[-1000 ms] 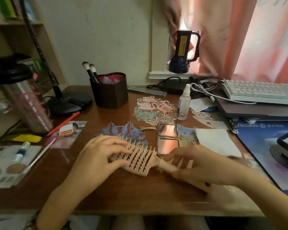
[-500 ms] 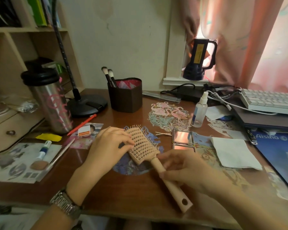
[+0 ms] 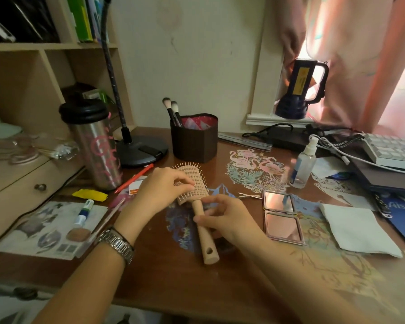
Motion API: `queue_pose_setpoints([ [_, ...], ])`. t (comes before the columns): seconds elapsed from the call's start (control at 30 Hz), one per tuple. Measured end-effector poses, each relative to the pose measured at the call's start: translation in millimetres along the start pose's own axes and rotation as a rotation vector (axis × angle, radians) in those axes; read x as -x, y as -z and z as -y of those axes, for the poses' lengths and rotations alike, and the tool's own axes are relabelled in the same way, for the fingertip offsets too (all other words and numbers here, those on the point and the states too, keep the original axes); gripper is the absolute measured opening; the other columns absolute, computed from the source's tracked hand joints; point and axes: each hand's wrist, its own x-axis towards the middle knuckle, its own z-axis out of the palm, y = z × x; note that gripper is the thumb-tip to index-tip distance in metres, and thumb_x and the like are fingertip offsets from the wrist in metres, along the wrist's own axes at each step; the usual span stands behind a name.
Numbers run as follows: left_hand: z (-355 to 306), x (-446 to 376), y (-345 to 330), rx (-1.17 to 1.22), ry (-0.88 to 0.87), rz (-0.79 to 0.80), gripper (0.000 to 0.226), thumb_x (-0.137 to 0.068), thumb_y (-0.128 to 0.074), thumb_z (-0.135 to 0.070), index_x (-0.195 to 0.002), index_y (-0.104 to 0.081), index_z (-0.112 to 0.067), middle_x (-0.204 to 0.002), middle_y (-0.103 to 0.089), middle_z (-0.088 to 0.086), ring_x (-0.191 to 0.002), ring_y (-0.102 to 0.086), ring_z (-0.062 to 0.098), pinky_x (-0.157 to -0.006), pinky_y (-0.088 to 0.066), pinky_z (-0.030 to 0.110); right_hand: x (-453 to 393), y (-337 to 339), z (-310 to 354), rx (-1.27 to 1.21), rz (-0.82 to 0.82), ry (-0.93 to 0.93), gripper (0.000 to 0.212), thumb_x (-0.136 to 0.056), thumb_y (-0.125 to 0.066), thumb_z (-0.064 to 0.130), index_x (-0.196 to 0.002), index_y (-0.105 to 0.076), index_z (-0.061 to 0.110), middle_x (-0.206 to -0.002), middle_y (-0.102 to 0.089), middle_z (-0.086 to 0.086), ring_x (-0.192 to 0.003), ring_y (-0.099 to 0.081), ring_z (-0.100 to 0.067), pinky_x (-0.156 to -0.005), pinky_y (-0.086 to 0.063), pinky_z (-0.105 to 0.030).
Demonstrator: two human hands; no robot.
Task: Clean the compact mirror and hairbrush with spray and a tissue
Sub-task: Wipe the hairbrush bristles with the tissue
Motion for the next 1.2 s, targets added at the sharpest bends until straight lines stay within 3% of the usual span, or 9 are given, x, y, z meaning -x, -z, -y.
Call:
queue_pose_setpoints([
  [0.13, 7, -6, 6, 0.030, 0.037, -0.021, 0.015, -0.079, -0.069, -0.036, -0.093, -0.073, -0.031, -0.103, -0.069, -0.012, -0.099, -0.058, 0.006, -0.085, -0.043, 0.028, -10, -14, 3, -0.031, -0.026, 0.012, 0.042, -0.070, -0.079, 0.021, -0.107, -0.059, 0.023, -0.078, -0.067, -0.002, -0.070, -0.069, -0.021, -0.065, -0.060, -0.037],
  [0.33, 19, -17, 8, 0.104, 0.070, -0.021, 0.010, -0.078, -0.070, -0.030, -0.088, -0.072, -0.032, -0.094, -0.068, -0.015, -0.088, -0.056, -0.003, -0.072, -0.037, 0.017, -21, -28, 8, -0.040, -0.062, 0.047, 0.044, -0.073, -0.077, 0.019, -0.111, -0.056, 0.020, -0.085, -0.069, -0.005, -0.069, -0.070, -0.016, -0.060, -0.059, -0.028],
  [0.5, 30, -19, 7, 0.173, 0.084, -0.051, 0.012, -0.078, -0.070, -0.030, -0.089, -0.074, -0.027, -0.094, -0.070, -0.013, -0.091, -0.059, 0.000, -0.082, -0.048, 0.026, -27, -37, 9, -0.044, -0.082, 0.082, 0.044, -0.073, -0.077, 0.020, -0.110, -0.055, 0.020, -0.086, -0.070, -0.007, -0.068, -0.069, -0.015, -0.057, -0.058, -0.027],
  [0.6, 33, -20, 5, 0.180, 0.071, -0.057, 0.014, -0.079, -0.069, -0.029, -0.092, -0.073, -0.026, -0.096, -0.070, -0.012, -0.091, -0.060, -0.001, -0.080, -0.048, 0.022, -29, -43, 7, -0.016, -0.105, 0.102, 0.044, -0.072, -0.078, 0.022, -0.109, -0.055, 0.020, -0.083, -0.070, -0.004, -0.065, -0.068, -0.013, -0.053, -0.056, -0.023],
  [0.83, 35, -21, 7, 0.143, 0.055, -0.028, 0.012, -0.081, -0.068, -0.028, -0.092, -0.072, -0.030, -0.096, -0.069, -0.014, -0.093, -0.060, 0.000, -0.086, -0.050, 0.029, -34, -51, 0, 0.018, -0.149, 0.131, 0.043, -0.068, -0.080, 0.031, -0.100, -0.053, 0.027, -0.079, -0.067, -0.001, -0.069, -0.067, -0.013, -0.065, -0.059, -0.042],
  [1.13, 26, -13, 6, 0.156, 0.075, -0.043, 0.015, -0.084, -0.064, -0.024, -0.098, -0.069, -0.028, -0.099, -0.065, -0.014, -0.093, -0.057, -0.002, -0.084, -0.046, 0.025, -26, -38, 9, 0.119, -0.080, 0.123, 0.044, -0.072, -0.075, 0.040, -0.107, -0.055, 0.022, -0.088, -0.067, 0.002, -0.075, -0.065, -0.013, -0.075, -0.056, -0.040],
  [1.2, 23, -9, 7, 0.160, 0.083, -0.099, 0.017, -0.085, -0.063, -0.026, -0.100, -0.069, -0.026, -0.101, -0.066, -0.010, -0.091, -0.057, -0.001, -0.076, -0.046, 0.019, -19, -23, 14, 0.164, -0.062, 0.141, 0.040, -0.072, -0.075, 0.039, -0.105, -0.059, 0.021, -0.090, -0.068, 0.002, -0.077, -0.065, -0.012, -0.077, -0.056, -0.038],
])
